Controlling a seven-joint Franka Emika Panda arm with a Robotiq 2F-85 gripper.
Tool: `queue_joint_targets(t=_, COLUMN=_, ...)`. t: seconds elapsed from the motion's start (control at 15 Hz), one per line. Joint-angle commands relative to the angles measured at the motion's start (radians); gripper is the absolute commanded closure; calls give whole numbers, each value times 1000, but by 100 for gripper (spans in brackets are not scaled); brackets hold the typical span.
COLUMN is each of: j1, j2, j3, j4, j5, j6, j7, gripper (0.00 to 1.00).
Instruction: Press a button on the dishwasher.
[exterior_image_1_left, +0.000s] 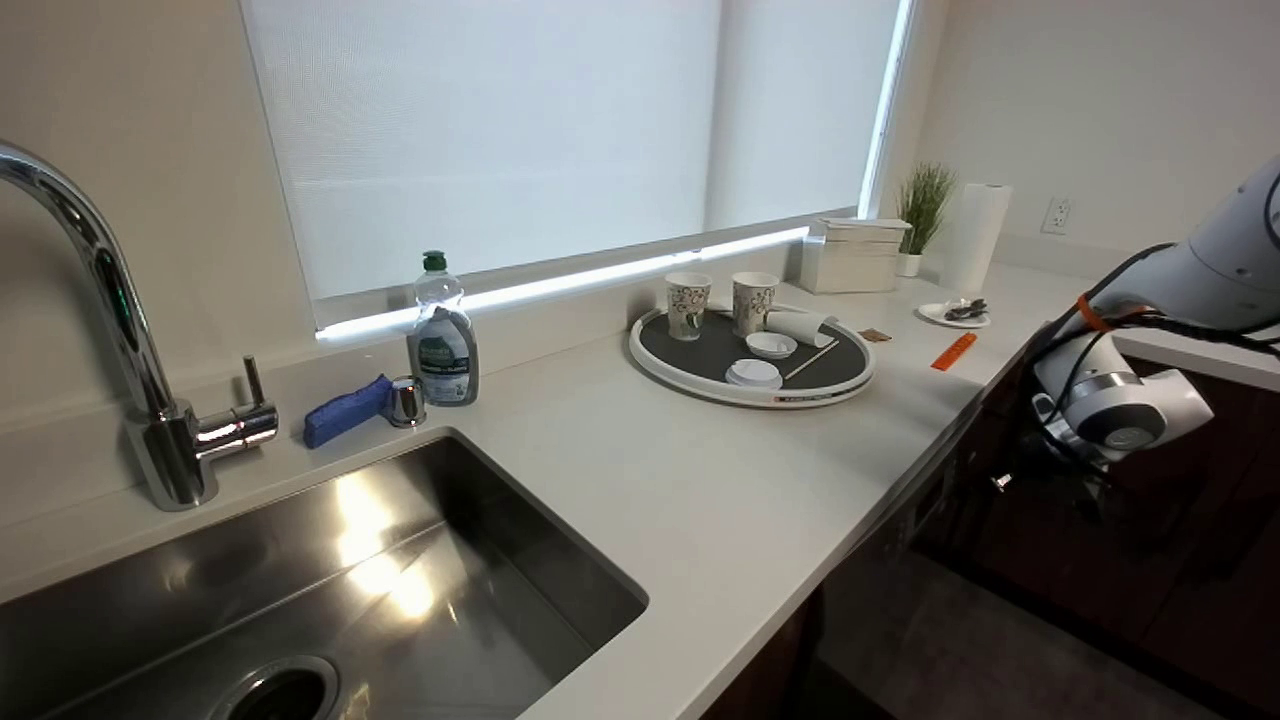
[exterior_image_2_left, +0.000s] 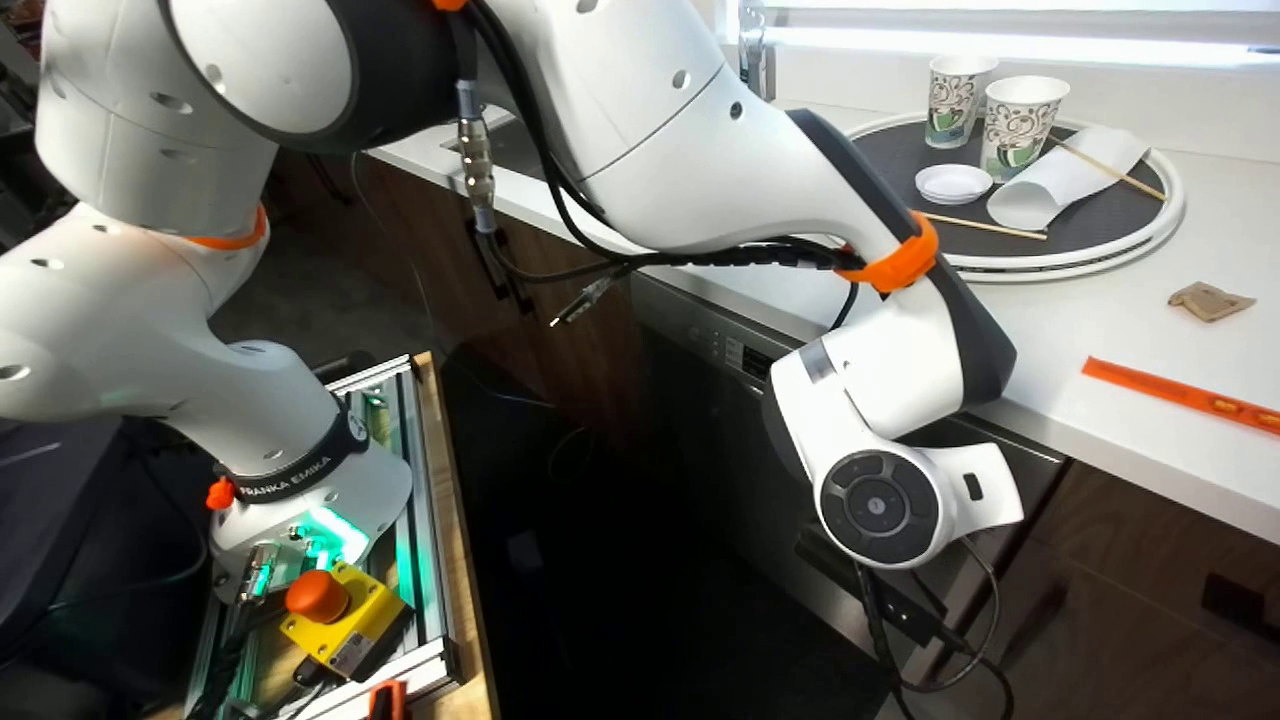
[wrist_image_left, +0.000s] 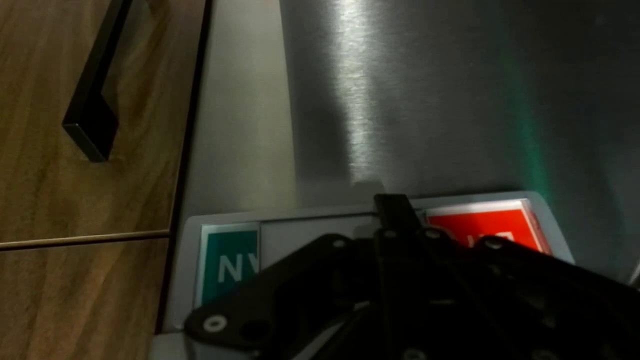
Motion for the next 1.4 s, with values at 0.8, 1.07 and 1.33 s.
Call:
queue_joint_targets(t=0.8, j1=101, j2=-103, j3=20, j4=-130, j5=-44, j6=-52, j7=-7, gripper=100)
queue_joint_targets(t=1.07, j1=115, j2=-114, j3=18, j4=-144, j5=-53, j6=-34, j7=0, gripper=100)
queue_joint_targets(t=1.33, j1=132, j2=-115, j3=-3, j4=-154, j5=-75, j6=3, j7=24, gripper=100)
